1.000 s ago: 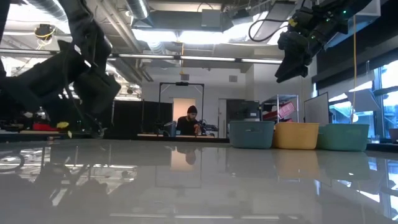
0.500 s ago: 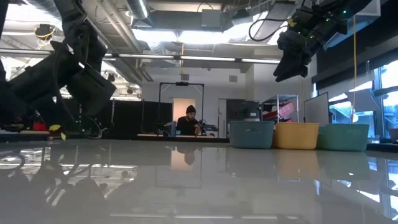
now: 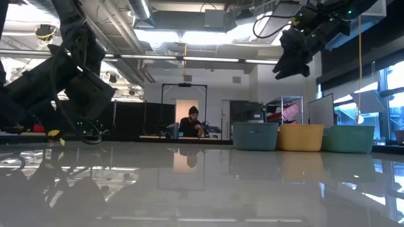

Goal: Sort batteries
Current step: Put the black battery into the yellow bin

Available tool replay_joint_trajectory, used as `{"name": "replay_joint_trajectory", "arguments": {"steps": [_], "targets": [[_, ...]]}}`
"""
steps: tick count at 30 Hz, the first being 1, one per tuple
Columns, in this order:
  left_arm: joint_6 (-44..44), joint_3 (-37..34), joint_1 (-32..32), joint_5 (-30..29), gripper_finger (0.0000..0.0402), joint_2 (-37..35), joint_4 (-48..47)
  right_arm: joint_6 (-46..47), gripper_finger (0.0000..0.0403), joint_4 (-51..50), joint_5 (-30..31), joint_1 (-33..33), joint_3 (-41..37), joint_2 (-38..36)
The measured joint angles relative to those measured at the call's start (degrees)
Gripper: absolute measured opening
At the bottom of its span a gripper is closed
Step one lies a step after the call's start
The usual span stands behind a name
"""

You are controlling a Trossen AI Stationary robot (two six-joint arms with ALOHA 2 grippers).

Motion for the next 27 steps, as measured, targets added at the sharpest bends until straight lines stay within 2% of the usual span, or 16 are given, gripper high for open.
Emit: {"name": "replay_joint_trajectory", "arguments": {"steps": [11, 18, 27], "targets": [[-0.3, 0.7, 0.4, 1.5, 0.0000, 0.0, -0.7, 1.1, 0.0177, 4.2, 0.6, 5.2, 0.0, 0.5], [1.4, 0.7, 0.3, 2.8, 0.0000, 0.0, -0.9, -0.3, 0.0177, 5.1, 5.0, 9.0, 0.0, 2.0], [2.0, 0.7, 0.3, 2.8, 0.0000, 0.0, -0.9, -0.7, 0.0177, 5.4, 5.4, 9.3, 0.0, 4.0]]}}
